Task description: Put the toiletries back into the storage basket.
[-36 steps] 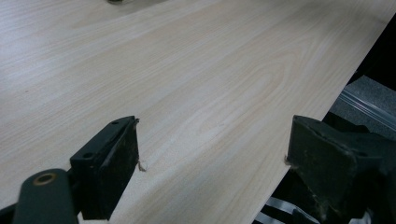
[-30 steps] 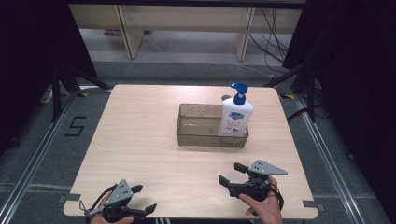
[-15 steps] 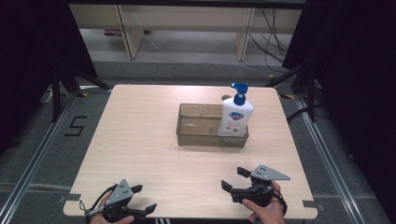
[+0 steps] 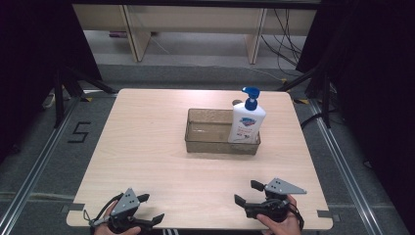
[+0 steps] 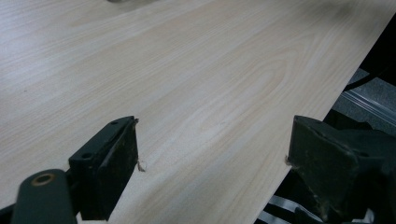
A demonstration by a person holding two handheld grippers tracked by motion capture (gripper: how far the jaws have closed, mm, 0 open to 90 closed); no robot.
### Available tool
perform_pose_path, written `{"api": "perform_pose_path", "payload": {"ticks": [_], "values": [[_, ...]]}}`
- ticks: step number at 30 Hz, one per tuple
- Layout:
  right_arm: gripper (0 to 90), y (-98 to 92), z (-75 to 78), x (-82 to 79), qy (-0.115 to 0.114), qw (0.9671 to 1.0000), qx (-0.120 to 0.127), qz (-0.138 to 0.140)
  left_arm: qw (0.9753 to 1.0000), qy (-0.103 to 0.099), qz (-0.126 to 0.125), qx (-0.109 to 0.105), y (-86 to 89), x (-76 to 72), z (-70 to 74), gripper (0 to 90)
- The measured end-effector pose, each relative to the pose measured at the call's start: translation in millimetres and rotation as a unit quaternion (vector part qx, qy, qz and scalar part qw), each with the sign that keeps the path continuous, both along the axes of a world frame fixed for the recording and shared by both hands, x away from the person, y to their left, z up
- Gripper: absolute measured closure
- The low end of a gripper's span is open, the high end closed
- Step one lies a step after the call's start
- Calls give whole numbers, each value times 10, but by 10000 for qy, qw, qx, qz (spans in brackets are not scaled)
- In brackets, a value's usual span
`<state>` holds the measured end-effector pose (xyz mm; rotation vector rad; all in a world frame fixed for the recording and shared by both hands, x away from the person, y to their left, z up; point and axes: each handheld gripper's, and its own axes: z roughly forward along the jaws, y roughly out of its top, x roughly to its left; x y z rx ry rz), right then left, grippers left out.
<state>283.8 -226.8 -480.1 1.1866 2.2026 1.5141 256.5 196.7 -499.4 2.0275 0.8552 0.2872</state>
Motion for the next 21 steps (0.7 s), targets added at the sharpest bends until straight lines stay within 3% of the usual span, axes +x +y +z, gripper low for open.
{"api": "perform_pose_path", "payload": {"ticks": [2, 5, 7, 9, 13, 15, 21], "values": [[160, -3, 9, -27, 76, 10000, 23, 14, 10000, 19, 9, -63, -10, -9, -3, 154], [160, -12, -10, -23, -136, 9999, -77, 30, 10000, 16, 29, -79, -14, -6, -8, 153], [158, -12, -18, -25, -136, 9998, -156, 5, 10000, 20, 1, -58, -13, -5, -8, 152], [158, -5, -19, -42, -2, 9999, -114, 33, 10000, 26, -12, -49, -15, -4, -7, 152], [158, -7, -29, -47, 28, 10000, -33, 78, 10000, 37, -14, 27, -19, -4, -5, 152], [158, -11, -32, -46, 24, 9999, -161, 0, 10000, 37, -21, -2, -20, -4, -5, 152], [158, -2, -38, -43, 2, 9999, -131, 51, 10000, 33, -7, -2, -21, -4, -5, 152]]}}
